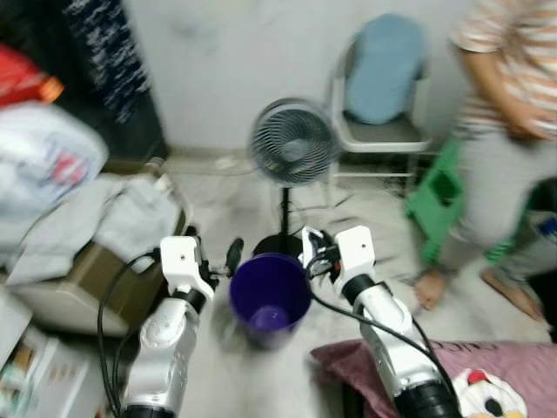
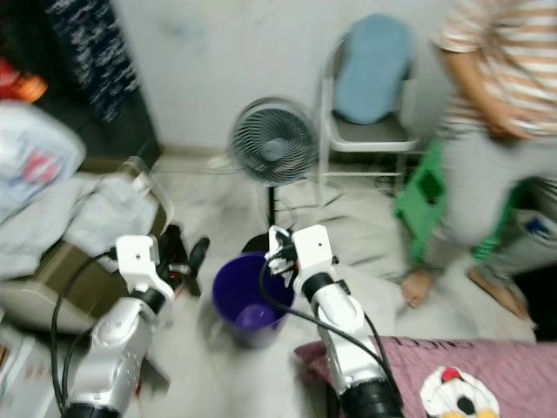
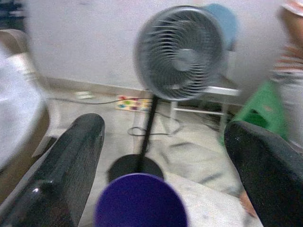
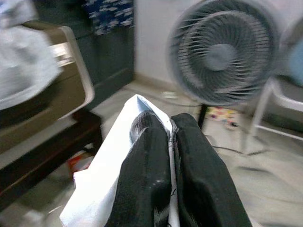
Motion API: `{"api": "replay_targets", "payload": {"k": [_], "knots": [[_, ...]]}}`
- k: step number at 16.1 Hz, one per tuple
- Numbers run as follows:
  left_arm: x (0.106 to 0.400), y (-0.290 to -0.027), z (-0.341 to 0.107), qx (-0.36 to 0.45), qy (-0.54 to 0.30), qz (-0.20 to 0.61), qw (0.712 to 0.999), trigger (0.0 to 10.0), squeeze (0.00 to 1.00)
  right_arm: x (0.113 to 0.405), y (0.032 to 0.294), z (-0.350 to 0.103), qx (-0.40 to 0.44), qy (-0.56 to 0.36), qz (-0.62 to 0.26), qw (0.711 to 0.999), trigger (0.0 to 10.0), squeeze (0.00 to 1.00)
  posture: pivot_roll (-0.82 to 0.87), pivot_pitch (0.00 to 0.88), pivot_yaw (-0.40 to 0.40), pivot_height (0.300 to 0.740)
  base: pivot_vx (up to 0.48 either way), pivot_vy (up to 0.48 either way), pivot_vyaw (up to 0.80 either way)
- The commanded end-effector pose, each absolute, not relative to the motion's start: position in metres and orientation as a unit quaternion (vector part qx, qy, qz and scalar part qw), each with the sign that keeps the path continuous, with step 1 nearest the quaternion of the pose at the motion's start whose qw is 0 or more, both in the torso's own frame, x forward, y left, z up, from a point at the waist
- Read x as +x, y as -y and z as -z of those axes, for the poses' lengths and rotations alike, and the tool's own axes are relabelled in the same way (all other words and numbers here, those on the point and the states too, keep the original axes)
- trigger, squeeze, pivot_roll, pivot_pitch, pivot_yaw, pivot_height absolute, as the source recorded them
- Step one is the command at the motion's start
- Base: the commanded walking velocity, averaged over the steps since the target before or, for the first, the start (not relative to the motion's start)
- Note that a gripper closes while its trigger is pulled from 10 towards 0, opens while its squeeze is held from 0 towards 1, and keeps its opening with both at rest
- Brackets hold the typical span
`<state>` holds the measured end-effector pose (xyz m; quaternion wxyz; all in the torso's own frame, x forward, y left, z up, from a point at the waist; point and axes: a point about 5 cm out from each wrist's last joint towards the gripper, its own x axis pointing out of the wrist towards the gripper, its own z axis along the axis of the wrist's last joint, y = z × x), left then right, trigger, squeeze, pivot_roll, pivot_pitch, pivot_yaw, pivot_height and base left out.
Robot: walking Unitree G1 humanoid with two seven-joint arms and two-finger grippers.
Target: Clean up the room
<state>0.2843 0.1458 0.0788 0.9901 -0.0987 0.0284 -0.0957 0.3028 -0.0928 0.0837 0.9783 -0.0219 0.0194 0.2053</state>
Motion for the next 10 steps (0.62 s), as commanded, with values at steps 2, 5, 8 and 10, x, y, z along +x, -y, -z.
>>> {"api": "replay_targets", "payload": {"k": [2,5,8,10], "knots": [[0.2856,-0.1479,-0.0864,-0.101,-0.006,0.102,0.990,10.0,0.00,0.3045,0.0890,-0.0876,-0.023,-0.012,-0.210,0.977,10.0,0.00,0.01,0.000,-0.014,0.740,0.000,0.000,0.80],[0.2838,-0.1434,-0.0916,-0.113,0.016,0.131,0.985,10.0,0.00,0.3051,0.0893,-0.0876,-0.023,-0.012,-0.208,0.978,10.0,0.00,0.01,0.000,-0.013,0.740,0.000,0.000,0.80],[0.2832,-0.1418,-0.0920,-0.117,0.019,0.140,0.983,10.0,0.00,0.3050,0.0895,-0.0873,-0.023,-0.012,-0.207,0.978,10.0,0.00,0.01,0.000,-0.015,0.740,0.000,0.000,0.80],[0.2827,-0.1412,-0.0916,-0.123,0.019,0.143,0.982,10.0,0.00,0.3059,0.0906,-0.0870,-0.019,-0.013,-0.200,0.980,10.0,0.00,0.01,0.000,-0.016,0.740,0.000,0.000,0.00]]}}
